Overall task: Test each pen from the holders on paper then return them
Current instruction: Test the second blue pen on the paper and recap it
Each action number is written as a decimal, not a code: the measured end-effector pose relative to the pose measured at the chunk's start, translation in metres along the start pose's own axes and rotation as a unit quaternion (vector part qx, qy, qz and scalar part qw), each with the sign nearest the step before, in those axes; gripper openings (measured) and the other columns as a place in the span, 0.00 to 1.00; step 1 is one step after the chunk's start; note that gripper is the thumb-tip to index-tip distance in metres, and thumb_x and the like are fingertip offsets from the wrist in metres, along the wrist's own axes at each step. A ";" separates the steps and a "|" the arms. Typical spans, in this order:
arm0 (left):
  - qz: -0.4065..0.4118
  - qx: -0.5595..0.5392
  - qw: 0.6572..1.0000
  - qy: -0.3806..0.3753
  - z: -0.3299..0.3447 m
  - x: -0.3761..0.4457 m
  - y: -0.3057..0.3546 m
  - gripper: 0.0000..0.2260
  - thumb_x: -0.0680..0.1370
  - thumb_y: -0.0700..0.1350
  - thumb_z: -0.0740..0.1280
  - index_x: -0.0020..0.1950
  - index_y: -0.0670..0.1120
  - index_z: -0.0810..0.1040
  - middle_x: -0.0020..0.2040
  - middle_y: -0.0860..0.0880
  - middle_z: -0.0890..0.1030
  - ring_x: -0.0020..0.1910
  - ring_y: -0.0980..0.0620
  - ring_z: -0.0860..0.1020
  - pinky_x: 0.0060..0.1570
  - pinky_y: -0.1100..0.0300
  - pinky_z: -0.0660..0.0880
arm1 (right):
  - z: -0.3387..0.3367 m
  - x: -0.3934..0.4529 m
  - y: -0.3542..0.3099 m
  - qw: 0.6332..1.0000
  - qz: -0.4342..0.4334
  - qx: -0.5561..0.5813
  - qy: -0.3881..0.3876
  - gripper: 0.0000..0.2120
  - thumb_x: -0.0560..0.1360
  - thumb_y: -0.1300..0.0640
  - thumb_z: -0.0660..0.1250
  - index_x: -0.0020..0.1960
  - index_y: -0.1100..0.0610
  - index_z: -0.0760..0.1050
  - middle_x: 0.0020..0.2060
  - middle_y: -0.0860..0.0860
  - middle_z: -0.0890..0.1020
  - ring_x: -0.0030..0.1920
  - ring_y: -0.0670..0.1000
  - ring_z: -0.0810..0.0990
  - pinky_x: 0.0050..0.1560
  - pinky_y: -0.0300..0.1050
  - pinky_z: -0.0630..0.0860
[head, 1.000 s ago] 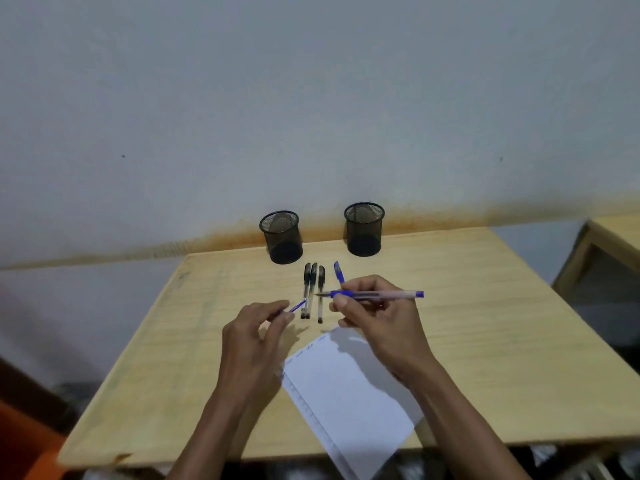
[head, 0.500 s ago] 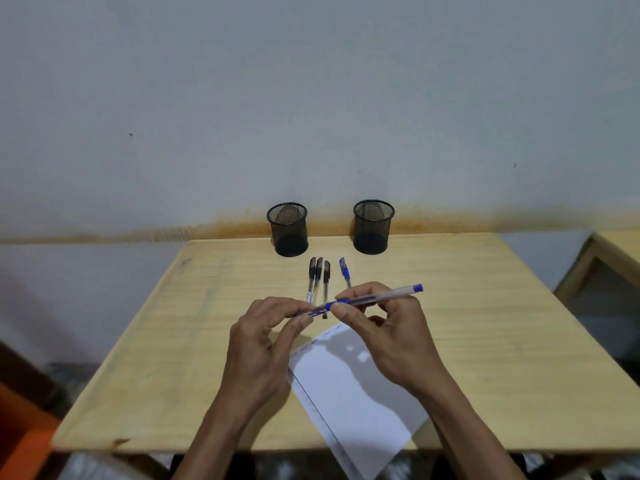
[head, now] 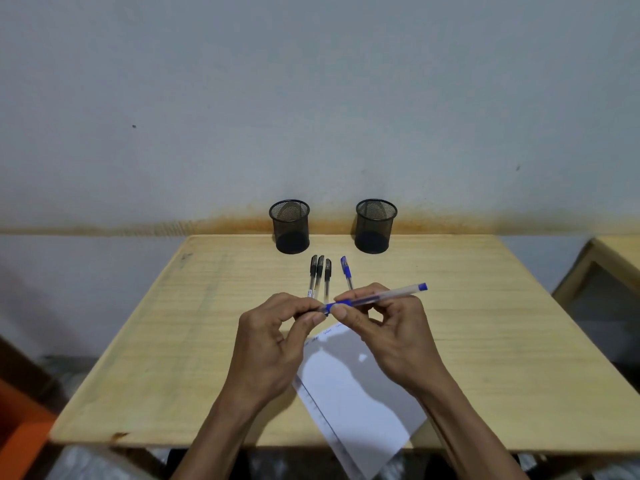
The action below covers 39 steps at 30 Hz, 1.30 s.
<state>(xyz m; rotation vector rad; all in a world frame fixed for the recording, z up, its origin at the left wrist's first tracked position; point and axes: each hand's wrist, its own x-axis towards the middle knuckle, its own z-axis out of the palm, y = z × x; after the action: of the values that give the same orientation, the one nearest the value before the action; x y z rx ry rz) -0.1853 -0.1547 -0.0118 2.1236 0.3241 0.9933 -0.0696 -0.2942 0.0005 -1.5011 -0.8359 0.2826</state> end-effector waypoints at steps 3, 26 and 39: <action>-0.009 0.016 1.000 -0.002 -0.001 0.001 -0.004 0.05 0.76 0.41 0.73 0.49 0.48 0.86 0.44 0.57 0.84 0.45 0.58 0.82 0.44 0.69 0.75 | -0.004 0.000 0.005 0.997 0.049 0.031 0.049 0.16 0.67 0.50 0.80 0.53 0.48 0.85 0.45 0.48 0.86 0.44 0.44 0.82 0.47 0.42 0.80; -0.081 0.069 0.994 -0.020 0.005 0.030 -0.026 0.21 0.74 0.49 0.75 0.66 0.54 0.77 0.52 0.59 0.81 0.54 0.63 0.77 0.49 0.78 0.67 | -0.013 0.044 0.047 0.903 -0.065 -0.403 0.131 0.05 0.74 0.50 0.76 0.48 0.50 0.87 0.39 0.45 0.84 0.47 0.53 0.76 0.48 0.50 0.69; -0.155 0.094 0.983 -0.030 0.013 0.031 -0.058 0.17 0.74 0.53 0.74 0.61 0.50 0.81 0.54 0.57 0.81 0.56 0.58 0.77 0.50 0.63 0.71 | -0.002 0.109 0.105 0.840 0.262 -0.433 0.198 0.10 0.78 0.46 0.67 0.46 0.51 0.82 0.40 0.48 0.84 0.49 0.53 0.79 0.53 0.51 0.70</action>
<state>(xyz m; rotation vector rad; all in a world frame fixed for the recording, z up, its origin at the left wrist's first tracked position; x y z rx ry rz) -0.1501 -0.1066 -0.0422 2.1787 0.7192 0.7390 0.0422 -0.2150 -0.0636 -2.5345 -0.1637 -0.0442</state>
